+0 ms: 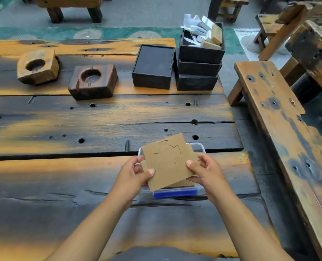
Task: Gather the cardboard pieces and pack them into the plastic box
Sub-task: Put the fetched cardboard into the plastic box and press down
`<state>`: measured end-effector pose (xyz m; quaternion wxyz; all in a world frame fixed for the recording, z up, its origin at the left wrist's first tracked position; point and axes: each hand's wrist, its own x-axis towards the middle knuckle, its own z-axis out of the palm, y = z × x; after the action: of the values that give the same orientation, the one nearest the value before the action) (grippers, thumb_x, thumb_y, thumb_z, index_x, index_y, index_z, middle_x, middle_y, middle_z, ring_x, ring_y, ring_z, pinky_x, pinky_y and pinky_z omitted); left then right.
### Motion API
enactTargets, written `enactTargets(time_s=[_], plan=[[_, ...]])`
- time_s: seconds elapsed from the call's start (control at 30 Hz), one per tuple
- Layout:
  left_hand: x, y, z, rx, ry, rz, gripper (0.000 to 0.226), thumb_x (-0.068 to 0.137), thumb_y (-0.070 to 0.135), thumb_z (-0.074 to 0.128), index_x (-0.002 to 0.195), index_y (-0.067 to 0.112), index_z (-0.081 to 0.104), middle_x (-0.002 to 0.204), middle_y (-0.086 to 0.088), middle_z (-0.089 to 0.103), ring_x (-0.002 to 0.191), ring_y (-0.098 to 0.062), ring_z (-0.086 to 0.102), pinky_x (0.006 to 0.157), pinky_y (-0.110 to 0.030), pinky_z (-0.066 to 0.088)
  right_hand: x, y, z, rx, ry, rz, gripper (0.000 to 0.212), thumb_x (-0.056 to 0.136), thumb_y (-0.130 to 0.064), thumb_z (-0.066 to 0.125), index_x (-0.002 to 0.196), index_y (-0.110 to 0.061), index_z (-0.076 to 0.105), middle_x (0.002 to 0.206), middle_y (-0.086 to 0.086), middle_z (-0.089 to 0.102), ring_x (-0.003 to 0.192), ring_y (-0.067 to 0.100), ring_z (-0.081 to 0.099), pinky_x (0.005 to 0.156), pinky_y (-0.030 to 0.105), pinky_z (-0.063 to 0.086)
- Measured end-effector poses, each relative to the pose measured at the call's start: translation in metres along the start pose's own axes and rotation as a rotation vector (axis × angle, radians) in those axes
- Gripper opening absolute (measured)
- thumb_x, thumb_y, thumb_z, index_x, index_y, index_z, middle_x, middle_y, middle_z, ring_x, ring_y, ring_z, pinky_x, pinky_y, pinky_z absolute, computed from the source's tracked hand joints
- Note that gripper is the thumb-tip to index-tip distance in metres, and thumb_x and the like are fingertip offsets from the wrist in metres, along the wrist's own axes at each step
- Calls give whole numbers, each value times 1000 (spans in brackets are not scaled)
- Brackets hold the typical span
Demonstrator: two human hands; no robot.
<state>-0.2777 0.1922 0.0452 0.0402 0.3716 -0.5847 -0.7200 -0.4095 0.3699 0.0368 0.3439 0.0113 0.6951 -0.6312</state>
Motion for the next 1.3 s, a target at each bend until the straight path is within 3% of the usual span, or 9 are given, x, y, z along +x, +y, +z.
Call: enactTargets(time_s=[0.1,0.33,0.47,0.57,0.73,0.87,1.0,1.17,1.3], plan=[[15,11,-2,130,-36,20,28,87,-2,65,108,14,58,95,-13,72,79,-18,71,62,-29,58,10,-6,-11,-210,-51,-21,23,87,-14,67,106,-26,63,103,24,67,92,31,71,77,44,62],[48,8,17,397,2,23,37,84,8,70,117,22,62,89,2,61,88,-20,63,83,-38,57,40,-1,-25,-576,-15,86,30,80,-25,72,102,-5,63,104,18,70,99,34,68,89,54,55],[64,-10,29,533,50,1,43,84,12,69,126,20,59,95,1,63,92,-21,62,90,-42,55,55,4,-27,-698,12,115,31,82,-28,71,108,-14,60,98,7,68,94,24,67,87,44,56],[66,-29,35,715,72,15,46,85,18,68,129,19,55,115,0,67,95,-16,60,84,-30,49,60,12,-25,-791,-9,125,33,82,-25,71,112,-19,58,82,-3,63,84,20,65,77,35,53],[68,-47,37,878,61,-49,47,87,23,66,131,17,51,120,-5,66,103,-23,62,84,-29,48,65,27,-22,-978,-26,154,33,80,-29,70,109,-17,59,104,7,69,96,27,65,82,37,54],[69,-53,40,970,41,-64,43,89,25,62,130,16,50,122,-8,62,106,-26,60,87,-32,47,66,38,-17,-1181,-64,112,28,84,-25,62,106,-10,55,102,12,68,93,31,64,69,34,46],[68,-52,41,1029,20,-103,50,90,26,61,137,18,45,127,-10,54,110,-28,58,95,-37,47,68,43,-18,-1261,-103,110,24,86,-23,60,104,-8,53,104,14,67,93,33,64,67,33,43],[77,-40,38,975,-41,-136,52,86,20,65,133,14,46,134,-10,54,115,-28,58,96,-35,48,78,32,-18,-1250,-144,101,57,80,-31,68,128,-12,44,122,12,57,107,31,60,79,35,47],[88,-28,37,950,-126,-238,65,77,32,78,131,12,49,134,-8,54,116,-25,58,91,-30,46,87,22,-13,-1264,-244,172,70,77,-40,72,135,-15,40,141,13,42,111,27,59,83,34,48]])
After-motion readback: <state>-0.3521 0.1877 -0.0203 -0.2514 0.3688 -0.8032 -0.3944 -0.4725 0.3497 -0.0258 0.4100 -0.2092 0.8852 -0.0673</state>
